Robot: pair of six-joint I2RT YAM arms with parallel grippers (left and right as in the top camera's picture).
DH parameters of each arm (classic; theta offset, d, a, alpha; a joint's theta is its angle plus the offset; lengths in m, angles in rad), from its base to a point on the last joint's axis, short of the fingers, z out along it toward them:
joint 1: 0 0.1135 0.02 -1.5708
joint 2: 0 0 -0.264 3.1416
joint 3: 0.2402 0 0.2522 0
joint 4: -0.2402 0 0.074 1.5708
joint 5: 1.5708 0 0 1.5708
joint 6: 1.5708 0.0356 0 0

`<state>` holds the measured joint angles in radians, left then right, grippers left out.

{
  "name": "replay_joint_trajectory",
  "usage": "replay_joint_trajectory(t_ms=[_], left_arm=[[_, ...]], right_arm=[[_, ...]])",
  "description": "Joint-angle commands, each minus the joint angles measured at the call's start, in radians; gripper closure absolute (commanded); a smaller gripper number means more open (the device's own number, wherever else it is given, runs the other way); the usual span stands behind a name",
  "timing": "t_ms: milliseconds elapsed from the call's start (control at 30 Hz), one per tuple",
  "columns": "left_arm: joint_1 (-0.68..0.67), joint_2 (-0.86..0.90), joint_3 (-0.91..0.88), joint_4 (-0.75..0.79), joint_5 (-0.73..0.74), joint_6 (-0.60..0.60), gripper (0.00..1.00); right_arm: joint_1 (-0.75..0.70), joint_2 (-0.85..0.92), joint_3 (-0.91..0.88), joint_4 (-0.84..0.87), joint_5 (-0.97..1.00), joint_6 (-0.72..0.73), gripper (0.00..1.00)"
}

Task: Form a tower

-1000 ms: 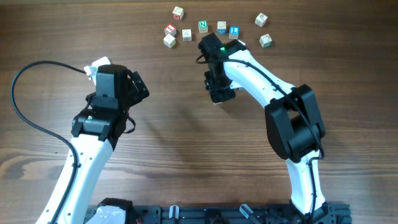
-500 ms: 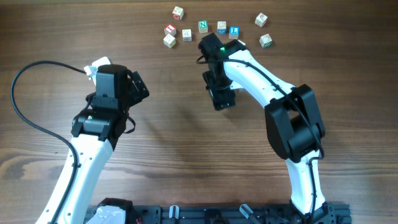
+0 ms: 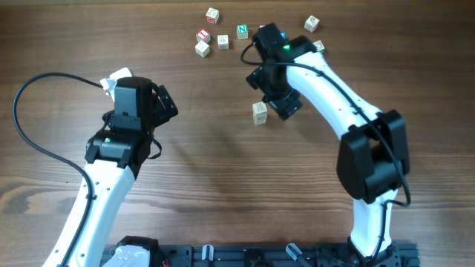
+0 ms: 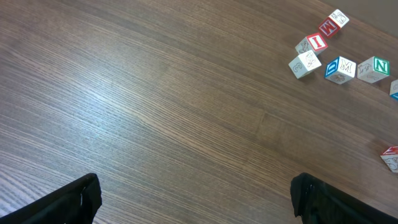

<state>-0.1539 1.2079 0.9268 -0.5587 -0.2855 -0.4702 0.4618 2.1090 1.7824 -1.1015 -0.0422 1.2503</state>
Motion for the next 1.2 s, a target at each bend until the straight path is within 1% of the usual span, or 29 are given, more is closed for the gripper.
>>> replay_joint_trajectory(t_ms=[0, 33, 67, 167, 267, 433, 500, 567, 633, 733, 867, 933, 1000, 1167], left_arm=[[0.007, -0.007, 0.005, 0.0, 0.005, -0.013, 0.0], [0.007, -0.007, 0.005, 0.0, 0.006, -0.013, 0.0], [0.007, -0.007, 0.005, 0.0, 0.005, -0.013, 0.0], [0.007, -0.007, 0.005, 0.0, 0.005, -0.013, 0.0], [0.007, -0.007, 0.005, 0.0, 0.005, -0.013, 0.0], [0.007, -0.007, 0.005, 0.0, 0.006, -0.013, 0.0], [0.007, -0.007, 0.005, 0.0, 0.005, -0.013, 0.0], [0.007, -0.007, 0.005, 0.0, 0.005, -0.013, 0.0], [0.007, -0.007, 0.005, 0.0, 0.005, -0.013, 0.0], [0.007, -0.007, 0.005, 0.0, 0.005, -0.013, 0.0], [0.007, -0.007, 0.005, 0.0, 0.005, -0.013, 0.0], [0.007, -0.007, 0.005, 0.0, 0.005, -0.013, 0.0], [0.007, -0.007, 0.005, 0.0, 0.005, -0.013, 0.0], [0.007, -0.007, 0.005, 0.0, 0.005, -0.013, 0.0]], right_arm=[[-0.016, -0.035, 0.008, 0.007, 0.006, -0.397, 0.0], [-0.016, -0.035, 0.008, 0.002, 0.004, -0.495, 0.0], [-0.016, -0.035, 0.008, -0.001, -0.006, -0.549, 0.0], [-0.016, -0.041, 0.019, -0.005, -0.012, -0.653, 0.0], [-0.016, -0.08, 0.02, -0.009, -0.098, -0.866, 0.0], [-0.014, -0.135, 0.02, -0.068, -0.123, -1.02, 0.0], [-0.01, -0.137, 0.021, -0.117, -0.125, -1.025, 0.01], [-0.01, -0.137, 0.037, -0.131, -0.124, -1.027, 0.0], [-0.003, -0.137, 0.108, -0.173, -0.116, -1.041, 0.01], [0.016, -0.136, 0.149, -0.229, -0.007, -1.036, 0.01], [0.033, -0.115, 0.148, -0.219, -0.006, -1.038, 0.0], [0.067, -0.069, 0.147, -0.208, -0.009, -1.042, 0.0], [0.087, -0.061, 0.147, -0.206, -0.009, -1.064, 0.0], [0.09, -0.017, 0.147, -0.183, -0.01, -1.064, 0.0]])
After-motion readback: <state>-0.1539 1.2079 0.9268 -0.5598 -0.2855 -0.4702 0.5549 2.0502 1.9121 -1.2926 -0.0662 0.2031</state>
